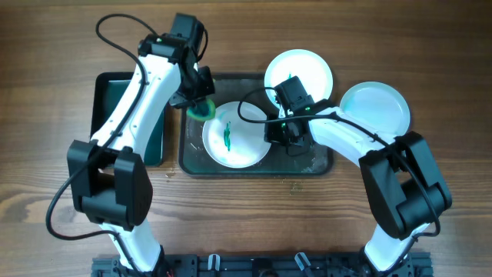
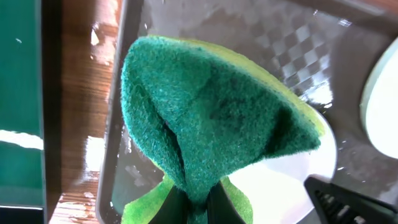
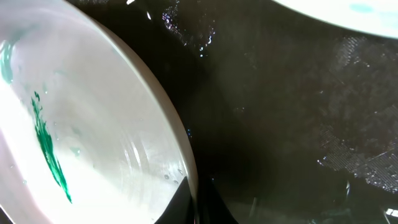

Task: Clean dirty plates on tray and stack at the side
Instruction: 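Scrub the second plate with the sponge in the left gripper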

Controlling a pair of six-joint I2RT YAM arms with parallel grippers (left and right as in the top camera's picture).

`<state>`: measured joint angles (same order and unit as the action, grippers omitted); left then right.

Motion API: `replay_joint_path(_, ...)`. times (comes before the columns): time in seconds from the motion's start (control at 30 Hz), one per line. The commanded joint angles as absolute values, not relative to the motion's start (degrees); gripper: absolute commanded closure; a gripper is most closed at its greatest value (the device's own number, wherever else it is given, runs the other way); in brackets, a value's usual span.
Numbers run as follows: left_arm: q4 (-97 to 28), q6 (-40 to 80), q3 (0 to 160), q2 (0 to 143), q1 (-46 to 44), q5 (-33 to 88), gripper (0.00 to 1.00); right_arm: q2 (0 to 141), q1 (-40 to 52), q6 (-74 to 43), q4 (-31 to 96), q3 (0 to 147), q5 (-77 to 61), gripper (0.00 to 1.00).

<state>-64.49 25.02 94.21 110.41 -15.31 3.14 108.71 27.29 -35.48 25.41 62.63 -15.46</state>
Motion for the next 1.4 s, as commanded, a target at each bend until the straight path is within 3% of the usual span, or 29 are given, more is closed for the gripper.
replay_joint_path(0.0,-61.04,25.91,88.88,110.17,-18.15,4.71,0.96,110.48,27.51,-36.12,25.12,62.52,-15.97,0.96)
replay_joint_path(0.57,-45.76,25.78,73.23,116.11,-23.27,6.20,0.96,110.48,27.51,-35.55,25.10,62.52,-15.97,0.96)
replay_joint_path(0.67,-42.19,25.26,69.97,116.38,-24.95,12.38,0.96,110.48,27.51,-35.55,25.10,62.52,-15.97,0.96)
replay_joint_path(0.8,-38.76,12.67,69.23,116.36,-27.07,32.40,0.96,110.48,27.51,-35.53,25.10,62.52,-15.94,0.96)
replay_joint_path(0.87,-37.19,12.01,69.23,116.36,-27.44,33.87,0.96,110.48,27.51,-35.55,25.10,62.52,-15.97,0.96)
replay_joint_path(1.0,-35.81,16.97,69.76,116.36,-26.68,24.51,0.96,110.48,27.51,-35.48,25.15,62.52,-15.94,0.96)
replay_joint_path(1.23,-48.95,35.46,77.45,116.25,-24.40,-14.09,0.96,110.48,27.51,-35.55,25.12,62.52,-15.94,0.96)
replay_joint_path(1.37,-53.06,35.57,78.06,116.25,-24.69,-13.76,0.96,110.48,27.51,-35.53,25.15,62.52,-15.94,0.96)
